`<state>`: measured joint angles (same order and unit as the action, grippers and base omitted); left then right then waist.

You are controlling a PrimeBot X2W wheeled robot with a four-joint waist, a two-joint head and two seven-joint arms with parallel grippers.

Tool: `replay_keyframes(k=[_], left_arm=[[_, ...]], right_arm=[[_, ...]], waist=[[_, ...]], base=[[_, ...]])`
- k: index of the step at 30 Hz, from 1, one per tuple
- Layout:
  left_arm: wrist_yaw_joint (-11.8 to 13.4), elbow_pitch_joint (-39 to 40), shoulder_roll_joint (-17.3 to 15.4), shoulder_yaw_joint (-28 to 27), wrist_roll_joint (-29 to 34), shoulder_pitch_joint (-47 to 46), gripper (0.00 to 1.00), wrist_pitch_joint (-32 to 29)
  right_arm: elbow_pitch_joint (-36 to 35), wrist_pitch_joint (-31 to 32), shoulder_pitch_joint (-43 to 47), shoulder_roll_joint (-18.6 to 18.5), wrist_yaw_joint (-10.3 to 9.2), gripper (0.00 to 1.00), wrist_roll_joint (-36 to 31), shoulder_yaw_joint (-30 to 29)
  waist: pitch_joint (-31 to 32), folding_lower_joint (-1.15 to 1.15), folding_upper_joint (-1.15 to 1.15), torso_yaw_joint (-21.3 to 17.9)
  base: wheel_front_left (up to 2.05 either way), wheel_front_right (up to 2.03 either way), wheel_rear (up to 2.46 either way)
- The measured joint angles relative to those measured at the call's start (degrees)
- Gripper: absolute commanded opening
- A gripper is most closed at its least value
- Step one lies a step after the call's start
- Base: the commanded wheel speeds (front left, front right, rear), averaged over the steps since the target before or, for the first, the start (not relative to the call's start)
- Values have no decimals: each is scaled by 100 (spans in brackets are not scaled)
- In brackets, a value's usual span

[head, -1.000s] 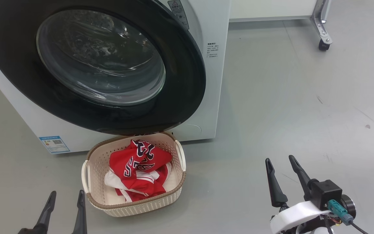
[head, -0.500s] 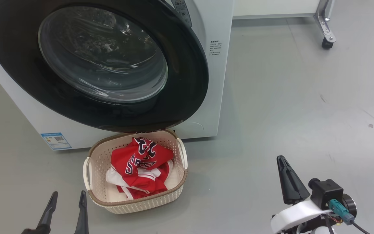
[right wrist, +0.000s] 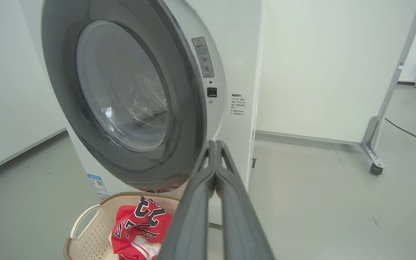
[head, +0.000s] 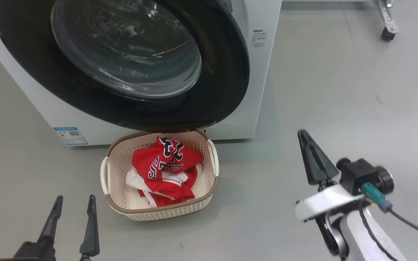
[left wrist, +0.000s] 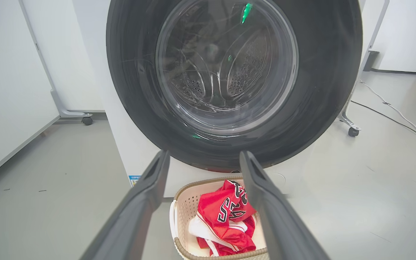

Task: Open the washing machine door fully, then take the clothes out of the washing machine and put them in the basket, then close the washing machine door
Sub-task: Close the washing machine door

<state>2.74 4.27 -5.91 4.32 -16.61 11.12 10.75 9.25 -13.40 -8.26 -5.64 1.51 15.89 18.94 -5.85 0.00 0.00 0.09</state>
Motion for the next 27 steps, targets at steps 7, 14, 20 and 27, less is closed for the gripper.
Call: replay_keyframes(k=[7, 14, 20, 27], left_arm=[[-16, 78, 0, 8, -4, -232, 100, 51], [-102, 194, 3, 12, -51, -534, 100, 120], [-158, 209, 57, 20, -165, -792, 100, 171], [-238, 152, 105, 48, -221, -1057, 100, 214]], right_arm=[[-15, 110, -750, 13, 198, 0, -103, 175], [80, 285, -1653, 25, 294, 0, -169, 267], [275, 343, -2392, 24, 315, 0, -185, 198], [617, 385, -2957, -71, 348, 0, -185, 18]], waist=[[-292, 0, 0, 161], [-702, 0, 0, 377], [-1069, 0, 0, 582], [-1432, 0, 0, 840]], base=[[0, 0, 0], [0, 0, 0], [0, 0, 0], [0, 0, 0]])
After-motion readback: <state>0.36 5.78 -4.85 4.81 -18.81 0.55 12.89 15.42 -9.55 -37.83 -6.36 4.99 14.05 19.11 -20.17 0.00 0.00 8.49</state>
